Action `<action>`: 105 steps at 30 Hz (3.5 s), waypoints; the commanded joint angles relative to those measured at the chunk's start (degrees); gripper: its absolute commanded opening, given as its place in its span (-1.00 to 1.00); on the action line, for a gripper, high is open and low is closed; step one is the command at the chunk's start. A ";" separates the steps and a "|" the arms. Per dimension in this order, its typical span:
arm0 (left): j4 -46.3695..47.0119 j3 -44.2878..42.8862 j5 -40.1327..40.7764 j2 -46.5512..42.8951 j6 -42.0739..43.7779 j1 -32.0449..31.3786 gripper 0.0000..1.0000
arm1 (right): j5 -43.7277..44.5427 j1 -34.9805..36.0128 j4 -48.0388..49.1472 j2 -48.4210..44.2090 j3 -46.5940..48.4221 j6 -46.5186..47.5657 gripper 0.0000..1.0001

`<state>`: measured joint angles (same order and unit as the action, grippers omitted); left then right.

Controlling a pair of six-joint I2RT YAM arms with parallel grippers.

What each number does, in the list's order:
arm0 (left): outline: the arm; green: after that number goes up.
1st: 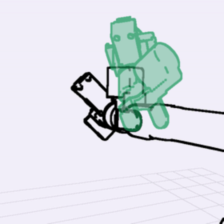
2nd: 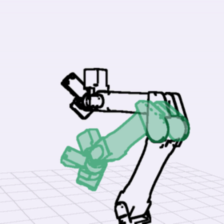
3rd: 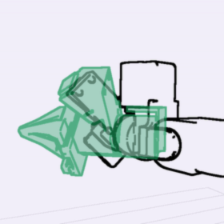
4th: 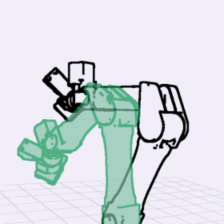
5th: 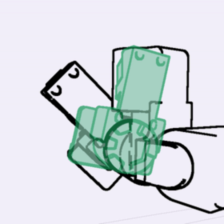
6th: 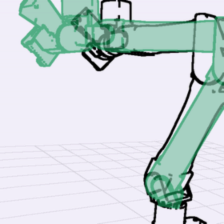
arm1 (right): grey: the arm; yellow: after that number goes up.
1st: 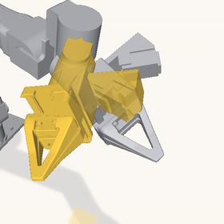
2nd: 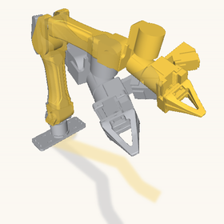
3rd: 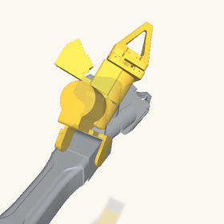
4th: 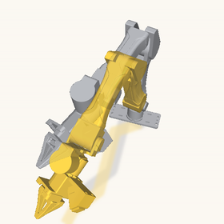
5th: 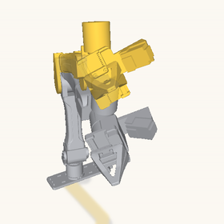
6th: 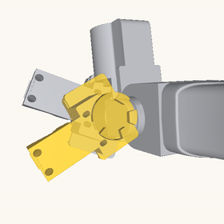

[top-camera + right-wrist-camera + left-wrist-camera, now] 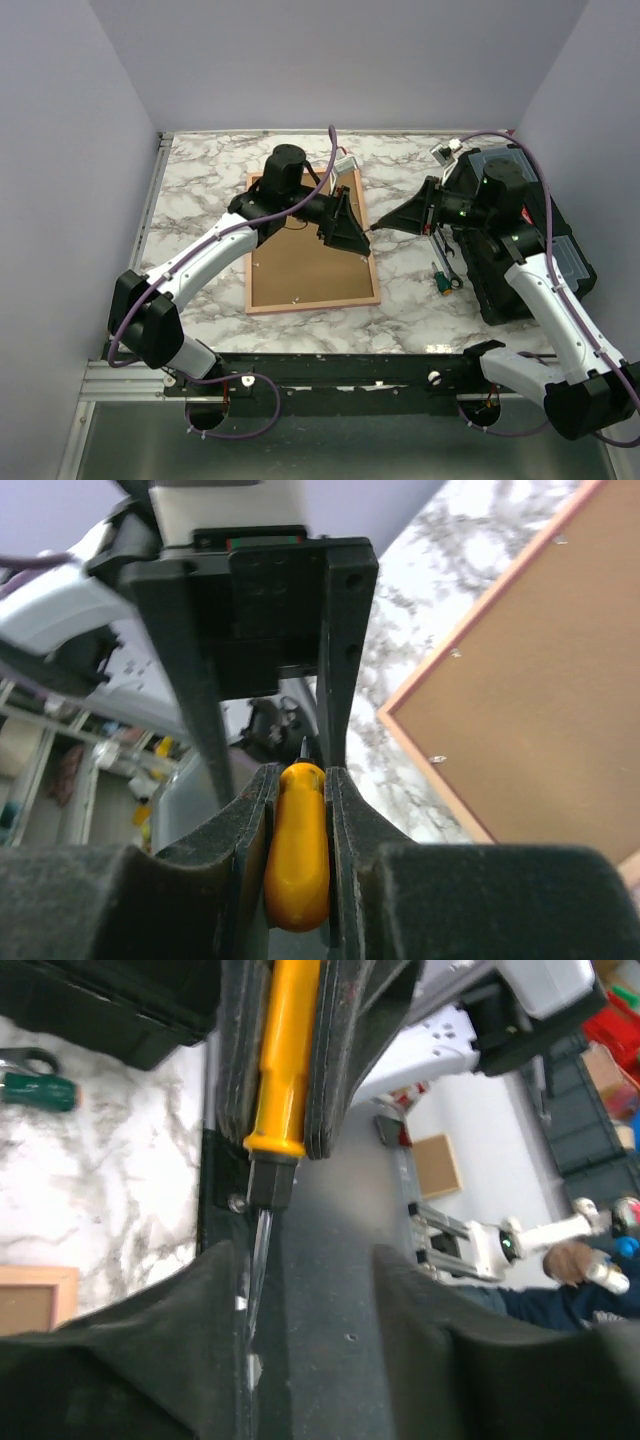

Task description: Take the photo out of the frame

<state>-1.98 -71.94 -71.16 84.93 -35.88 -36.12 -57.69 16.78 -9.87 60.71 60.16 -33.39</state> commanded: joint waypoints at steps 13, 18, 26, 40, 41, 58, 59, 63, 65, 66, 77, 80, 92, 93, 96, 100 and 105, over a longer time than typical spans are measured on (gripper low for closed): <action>-29.18 -2.92 57.07 -5.08 10.62 16.33 0.41 | 51.77 6.85 -18.06 -0.13 -0.65 1.98 -0.99; -26.49 6.76 51.21 -8.78 9.03 24.82 0.31 | 69.27 20.33 -17.97 4.29 -1.42 -3.23 -0.99; -31.89 12.67 53.68 -1.80 17.39 29.83 0.06 | 71.43 22.81 -17.24 10.46 -3.29 -1.94 -0.99; -32.79 3.70 51.70 13.94 17.38 34.76 -0.11 | 67.45 23.47 -14.05 13.66 -2.99 0.27 -0.99; -32.34 4.05 50.78 14.62 17.29 35.23 -0.15 | 67.18 23.47 -13.91 13.48 -2.81 0.42 -0.99; -36.89 -1.02 52.44 20.32 15.79 36.45 -0.25 | 66.00 23.54 -12.62 12.88 -2.90 0.36 -0.99; -36.62 -0.83 52.43 20.12 15.31 36.34 -0.25 | 66.17 23.56 -13.01 12.81 -2.78 0.40 -0.99; -37.59 -1.60 54.30 20.66 14.38 36.30 -0.25 | 66.55 23.57 -13.18 12.68 -2.68 0.52 -0.99; -39.24 -2.68 54.94 21.36 14.26 36.29 -0.24 | 66.28 23.54 -12.99 12.83 -2.67 0.49 -0.99; -39.41 -2.93 54.97 21.45 14.26 36.29 -0.23 | 66.23 23.56 -12.92 12.96 -2.75 0.44 -0.99; -31.69 10.45 61.77 2.39 7.41 33.55 0.08 | 67.03 23.51 -13.78 11.60 -3.13 0.64 -0.99; -31.12 13.26 65.65 -6.85 7.22 29.69 0.11 | 67.34 23.57 -13.84 11.37 -3.91 1.15 -0.99; -5.59 43.85 53.88 -31.63 -9.79 1.80 -0.09 | 67.09 23.68 -13.42 15.57 -4.09 3.32 -0.99; -4.02 44.98 54.36 -31.23 -10.35 -0.24 -0.11 | 67.43 23.77 -13.64 16.15 -3.94 3.32 -0.99; 0.06 46.75 54.87 -27.77 -12.93 -3.94 -0.24 | 70.45 23.89 -14.70 19.14 -2.89 2.96 -0.99; 3.71 46.31 56.55 -23.32 -14.14 -7.56 -0.39 | 75.81 24.61 -16.82 22.71 -0.23 2.68 -0.99; 4.60 45.63 58.03 -20.11 -14.53 -8.44 -0.55 | 80.37 25.59 -18.09 25.09 2.28 2.60 -0.99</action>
<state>-2.02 -24.99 -14.98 62.85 -48.77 -43.94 15.88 41.45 -26.33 84.73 58.81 -31.00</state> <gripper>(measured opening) 0.258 0.242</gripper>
